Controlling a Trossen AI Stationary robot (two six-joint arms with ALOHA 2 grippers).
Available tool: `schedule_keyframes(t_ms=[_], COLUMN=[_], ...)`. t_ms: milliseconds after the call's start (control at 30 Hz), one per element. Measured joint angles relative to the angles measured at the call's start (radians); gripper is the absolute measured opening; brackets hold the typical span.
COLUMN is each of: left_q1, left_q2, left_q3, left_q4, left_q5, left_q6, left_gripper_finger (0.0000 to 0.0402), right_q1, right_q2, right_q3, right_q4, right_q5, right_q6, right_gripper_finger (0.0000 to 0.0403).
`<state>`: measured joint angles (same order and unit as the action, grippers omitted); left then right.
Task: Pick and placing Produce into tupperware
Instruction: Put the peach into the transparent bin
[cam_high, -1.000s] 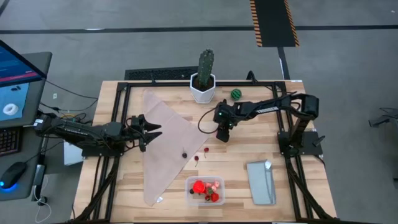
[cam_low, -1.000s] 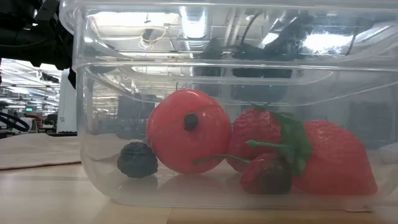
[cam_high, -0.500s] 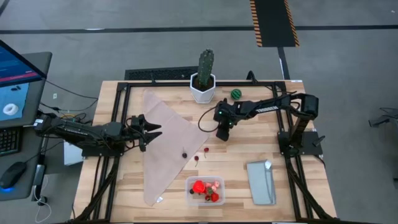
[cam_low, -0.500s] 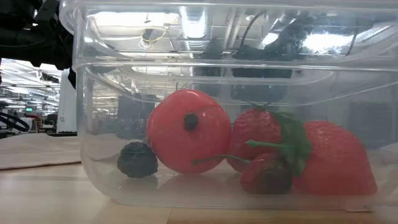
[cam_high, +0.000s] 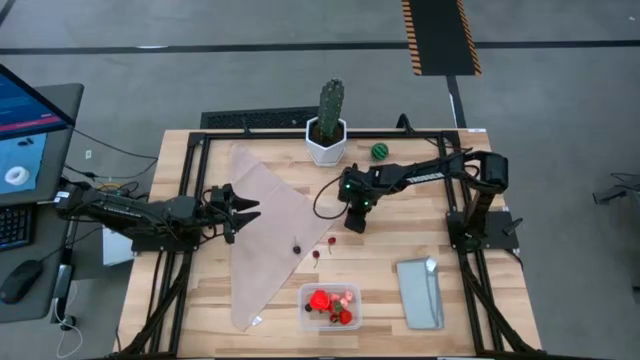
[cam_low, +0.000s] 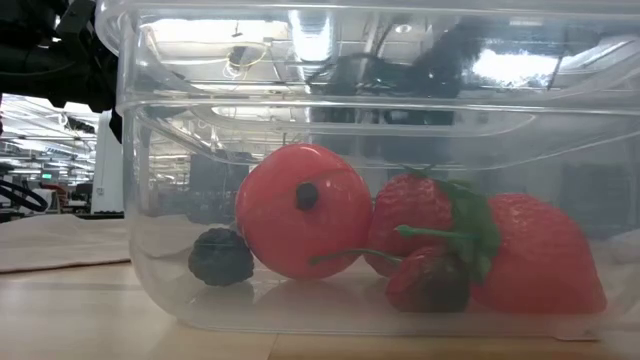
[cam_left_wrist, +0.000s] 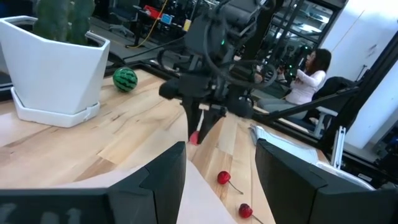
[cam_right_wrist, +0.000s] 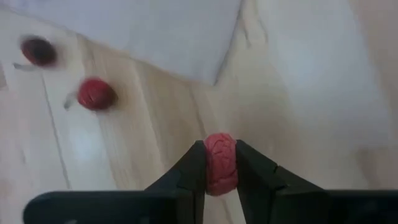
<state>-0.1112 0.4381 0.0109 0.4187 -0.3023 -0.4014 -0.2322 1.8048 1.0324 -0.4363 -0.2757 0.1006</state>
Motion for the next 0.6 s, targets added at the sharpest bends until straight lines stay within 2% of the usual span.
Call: schedule_keyframes(t_ms=[233,400,600], left_q1=[0.000,0.000,0.000], left_q2=[0.000,0.000,0.000], left_q3=[0.000,0.000,0.000], left_q4=[0.000,0.000,0.000], left_q5=[0.000,0.000,0.000], left_q6=[-0.006,-0.009,-0.014], left_gripper_finger=[0.0182,0.0182,0.0182], right_q1=[0.059,0.117,0.199], right_q2=[-0.003,-0.003,-0.004], right_q3=[0.101,0.176,0.266], right_q4=[-0.057,-0.092,-0.175], right_q5=[0.022,0.118,0.123], right_q6=[-0.005,-0.021,-0.012], right_gripper_finger=[0.0080,0.0079,0.0078])
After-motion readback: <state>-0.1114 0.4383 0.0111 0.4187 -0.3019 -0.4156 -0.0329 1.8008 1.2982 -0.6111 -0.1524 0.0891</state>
